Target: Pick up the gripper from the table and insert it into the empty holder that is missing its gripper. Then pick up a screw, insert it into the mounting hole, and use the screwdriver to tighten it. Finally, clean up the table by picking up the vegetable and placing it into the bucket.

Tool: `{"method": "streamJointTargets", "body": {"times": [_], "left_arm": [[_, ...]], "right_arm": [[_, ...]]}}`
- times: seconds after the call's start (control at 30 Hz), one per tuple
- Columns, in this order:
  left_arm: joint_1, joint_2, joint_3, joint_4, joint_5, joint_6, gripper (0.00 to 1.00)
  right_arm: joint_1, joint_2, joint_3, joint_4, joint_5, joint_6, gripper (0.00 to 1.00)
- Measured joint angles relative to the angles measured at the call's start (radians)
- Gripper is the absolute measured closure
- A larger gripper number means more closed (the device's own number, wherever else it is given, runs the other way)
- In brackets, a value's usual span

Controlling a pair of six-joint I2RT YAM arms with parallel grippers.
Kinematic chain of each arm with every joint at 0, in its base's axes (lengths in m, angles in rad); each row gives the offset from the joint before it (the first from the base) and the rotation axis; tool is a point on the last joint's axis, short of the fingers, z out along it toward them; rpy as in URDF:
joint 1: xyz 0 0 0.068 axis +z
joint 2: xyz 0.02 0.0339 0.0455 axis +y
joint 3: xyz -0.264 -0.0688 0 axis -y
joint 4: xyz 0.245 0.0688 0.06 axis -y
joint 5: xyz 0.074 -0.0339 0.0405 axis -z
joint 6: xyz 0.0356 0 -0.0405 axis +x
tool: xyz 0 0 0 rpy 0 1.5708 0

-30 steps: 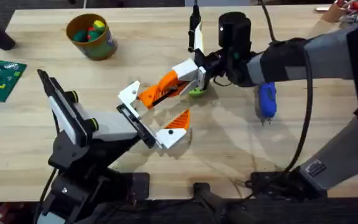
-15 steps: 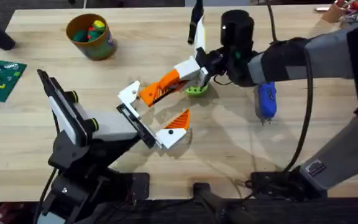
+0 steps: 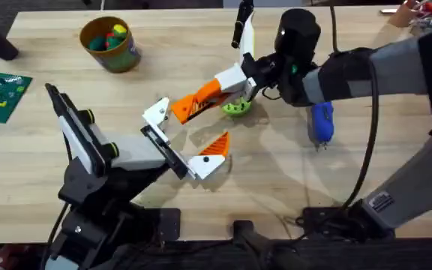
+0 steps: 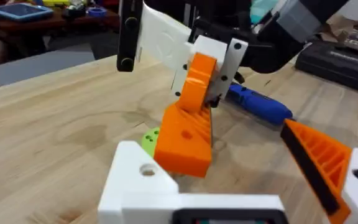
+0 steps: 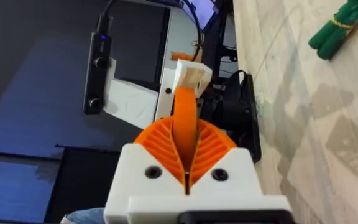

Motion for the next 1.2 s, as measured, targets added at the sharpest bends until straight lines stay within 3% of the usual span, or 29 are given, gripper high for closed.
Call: {"method": "streamJointTargets", "body": {"times": [0.77,1.2], "left_arm": [[0.0,0.0,0.0,0.0,0.0,0.0,0.014],[0.0,0.0,0.0,0.0,0.0,0.0,0.014]], "right_arm": [[0.024,0.042,-0.001,-0.073,0.0,-0.033,0.968],[0.022,0.033,-0.001,-0.056,0.0,0.028,0.967]]}}
